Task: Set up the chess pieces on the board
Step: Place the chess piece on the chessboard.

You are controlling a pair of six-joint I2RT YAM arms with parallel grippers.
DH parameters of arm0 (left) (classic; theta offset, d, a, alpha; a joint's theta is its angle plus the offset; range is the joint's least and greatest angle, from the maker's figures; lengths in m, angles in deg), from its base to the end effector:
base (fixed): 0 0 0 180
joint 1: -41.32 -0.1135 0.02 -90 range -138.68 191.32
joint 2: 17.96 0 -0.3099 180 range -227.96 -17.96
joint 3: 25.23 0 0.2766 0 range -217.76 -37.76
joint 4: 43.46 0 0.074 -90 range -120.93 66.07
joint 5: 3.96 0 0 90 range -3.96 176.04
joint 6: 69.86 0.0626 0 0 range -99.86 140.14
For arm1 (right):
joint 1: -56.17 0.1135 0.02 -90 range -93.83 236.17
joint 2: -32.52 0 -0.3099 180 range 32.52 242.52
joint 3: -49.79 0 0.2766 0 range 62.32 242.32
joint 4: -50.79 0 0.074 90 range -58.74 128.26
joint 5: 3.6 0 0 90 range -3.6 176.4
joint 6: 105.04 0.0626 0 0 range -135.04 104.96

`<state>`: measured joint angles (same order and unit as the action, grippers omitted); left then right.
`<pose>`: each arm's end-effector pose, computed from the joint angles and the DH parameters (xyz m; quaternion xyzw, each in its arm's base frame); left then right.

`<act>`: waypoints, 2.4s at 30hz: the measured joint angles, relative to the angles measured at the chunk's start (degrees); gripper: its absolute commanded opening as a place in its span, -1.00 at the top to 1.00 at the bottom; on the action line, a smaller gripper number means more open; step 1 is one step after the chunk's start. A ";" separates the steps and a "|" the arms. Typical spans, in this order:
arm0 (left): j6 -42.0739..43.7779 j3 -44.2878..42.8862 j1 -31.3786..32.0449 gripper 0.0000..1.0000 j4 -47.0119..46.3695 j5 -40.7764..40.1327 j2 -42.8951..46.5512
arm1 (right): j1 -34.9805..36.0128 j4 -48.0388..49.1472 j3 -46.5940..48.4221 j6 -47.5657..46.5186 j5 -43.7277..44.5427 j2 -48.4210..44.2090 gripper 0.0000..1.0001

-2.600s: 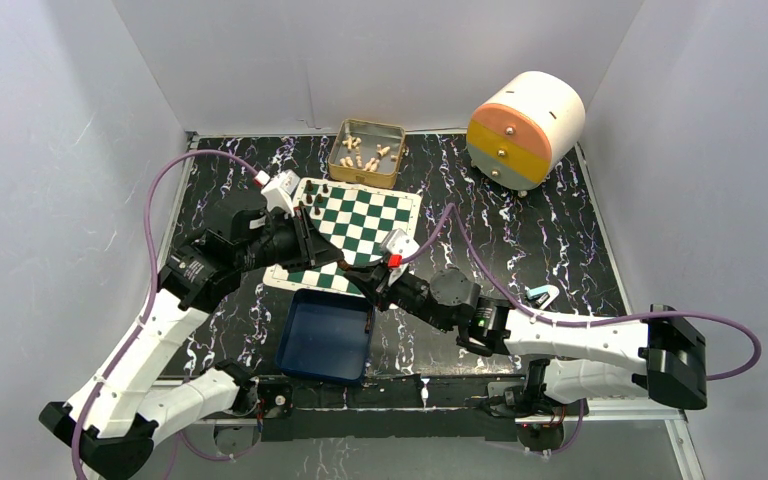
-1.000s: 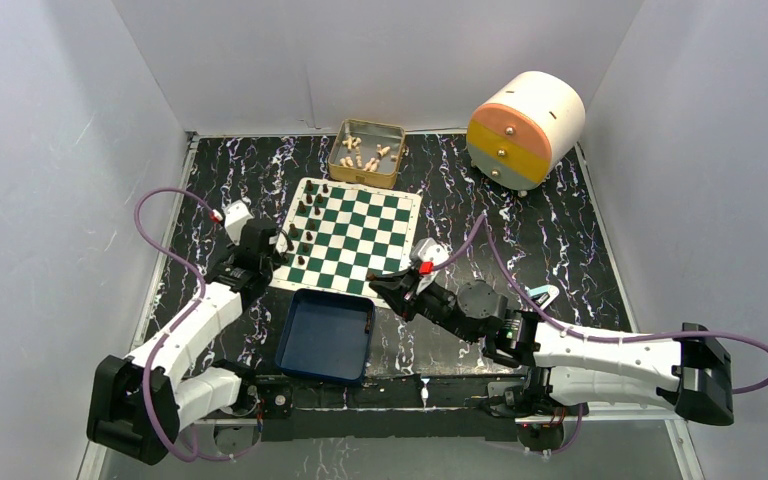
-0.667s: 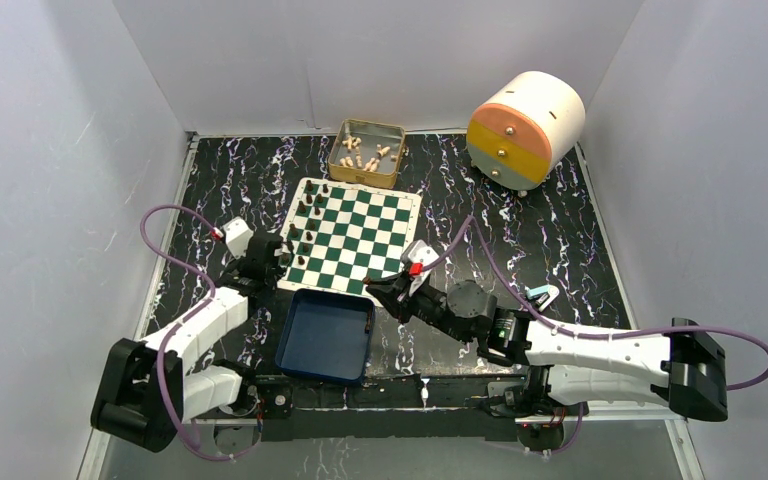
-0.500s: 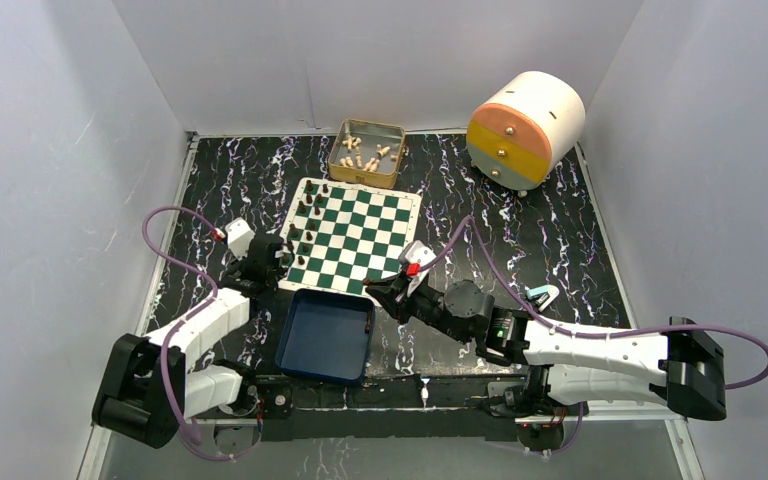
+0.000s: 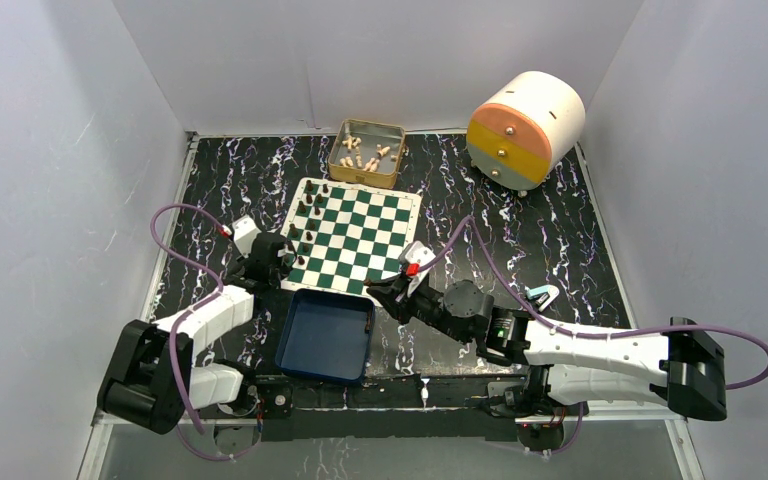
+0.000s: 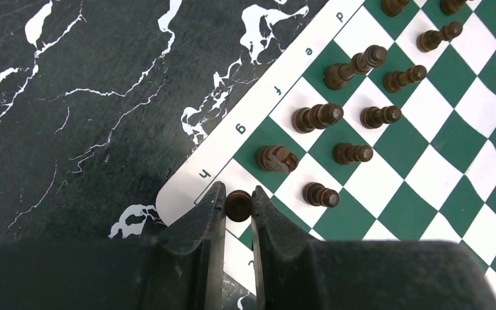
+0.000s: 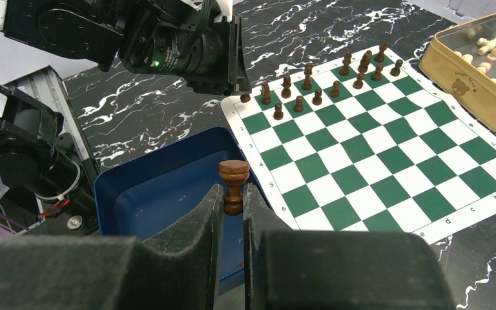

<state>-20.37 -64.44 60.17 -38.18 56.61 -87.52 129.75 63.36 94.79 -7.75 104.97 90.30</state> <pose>0.2512 -0.0533 0.1893 -0.2756 0.8232 -0.0225 0.4958 0.0920 0.2417 0.3140 -0.2869 0.6476 0.3648 0.6043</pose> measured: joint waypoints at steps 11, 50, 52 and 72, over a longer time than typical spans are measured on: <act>0.00 0.09 0.00 1.00 -0.28 0.39 -1.60 | 0.00 -1.18 0.00 0.00 0.85 -1.16 0.77; 1.53 0.26 0.00 0.69 -1.20 1.81 -4.02 | 0.00 -1.33 0.00 -0.13 1.75 -2.62 0.77; 1.55 0.20 -0.02 0.66 -1.07 1.92 -4.02 | 0.00 -1.33 0.00 -0.13 1.75 -2.62 0.77; 1.53 -0.48 -0.02 0.50 1.73 2.91 -2.62 | 0.00 -1.36 0.00 0.07 1.90 -2.54 0.77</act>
<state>-18.84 -64.92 60.15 -36.45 59.51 -90.14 129.75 62.01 94.79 -7.69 106.87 87.77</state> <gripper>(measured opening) 0.244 0.207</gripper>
